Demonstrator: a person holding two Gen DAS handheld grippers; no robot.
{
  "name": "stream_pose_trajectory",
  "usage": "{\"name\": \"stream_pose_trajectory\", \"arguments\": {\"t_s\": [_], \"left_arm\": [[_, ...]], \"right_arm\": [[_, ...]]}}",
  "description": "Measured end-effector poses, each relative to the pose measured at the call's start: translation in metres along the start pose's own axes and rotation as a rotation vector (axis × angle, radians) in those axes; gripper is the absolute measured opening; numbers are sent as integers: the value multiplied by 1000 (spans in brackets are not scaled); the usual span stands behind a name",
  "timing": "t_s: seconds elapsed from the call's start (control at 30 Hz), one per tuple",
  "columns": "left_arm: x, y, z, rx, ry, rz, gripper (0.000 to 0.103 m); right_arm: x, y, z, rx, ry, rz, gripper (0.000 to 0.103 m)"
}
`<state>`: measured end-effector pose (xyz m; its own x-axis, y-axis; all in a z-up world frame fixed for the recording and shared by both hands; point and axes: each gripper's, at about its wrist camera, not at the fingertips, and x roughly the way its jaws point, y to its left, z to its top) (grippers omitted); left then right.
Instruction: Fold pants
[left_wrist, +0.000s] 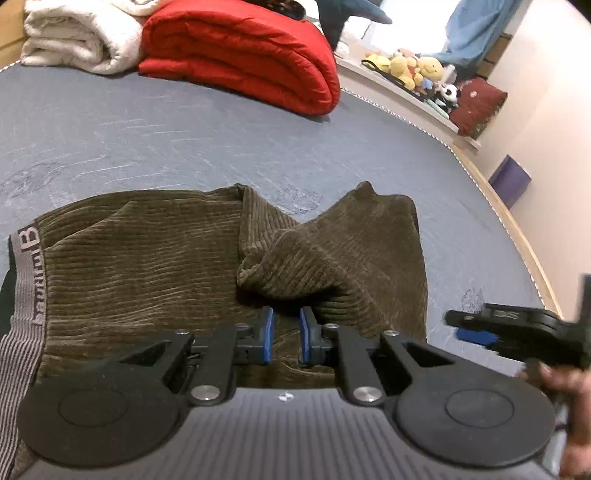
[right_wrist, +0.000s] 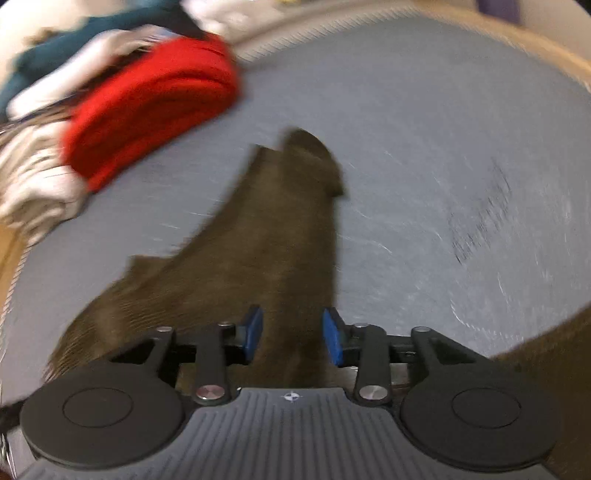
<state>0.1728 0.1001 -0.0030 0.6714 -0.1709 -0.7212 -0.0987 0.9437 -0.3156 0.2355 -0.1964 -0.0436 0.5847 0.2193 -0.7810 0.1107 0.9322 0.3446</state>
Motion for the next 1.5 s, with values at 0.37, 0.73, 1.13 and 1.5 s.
{"name": "stream_pose_trajectory", "arguments": {"t_s": [0.37,0.73,1.13,1.5], "left_arm": [[14,8,12,-19,28,-4,23],[10,23,30,-105,13,-58,29],[23,16,30,-130,78,-160,38],[36,-23,17,-20,122,-295,53]], "right_arm": [[59,7,-2,62,118,-40,22],[-49,125,-66,-776,-208,361,10],[-49,102,-59,-683,40,565,25],[21,-18,-6,126,166,255,42]]}}
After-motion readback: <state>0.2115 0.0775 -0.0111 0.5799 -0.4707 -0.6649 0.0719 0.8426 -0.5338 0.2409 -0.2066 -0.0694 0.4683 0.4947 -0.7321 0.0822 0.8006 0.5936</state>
